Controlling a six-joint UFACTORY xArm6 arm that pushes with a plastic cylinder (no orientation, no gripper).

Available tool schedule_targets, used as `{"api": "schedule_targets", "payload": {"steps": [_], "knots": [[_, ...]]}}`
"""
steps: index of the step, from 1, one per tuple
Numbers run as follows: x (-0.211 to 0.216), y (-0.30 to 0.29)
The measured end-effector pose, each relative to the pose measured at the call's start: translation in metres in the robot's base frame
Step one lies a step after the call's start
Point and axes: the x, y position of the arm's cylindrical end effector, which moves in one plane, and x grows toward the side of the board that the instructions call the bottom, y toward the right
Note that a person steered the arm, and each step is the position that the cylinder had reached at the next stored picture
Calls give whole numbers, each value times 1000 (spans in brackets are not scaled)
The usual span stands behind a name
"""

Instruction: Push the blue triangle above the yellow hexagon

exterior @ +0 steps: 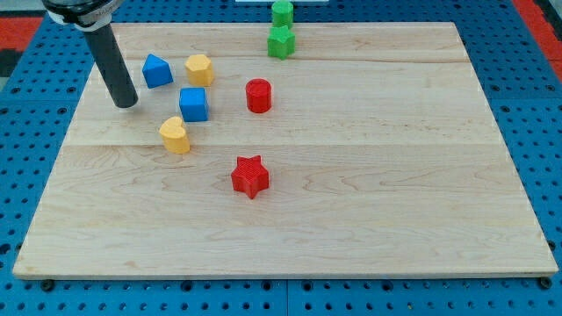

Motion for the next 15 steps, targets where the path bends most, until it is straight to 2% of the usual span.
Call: {"api": "schedule_targets", "payload": {"steps": [1,3,4,5,6,7,10,12,13,14,15], "knots": [[-17,0],[-80,27],[-91,30],[-94,36],[-38,3],[-15,6],[-77,45],[-96,67],[-82,61],[1,49],[109,49]]}}
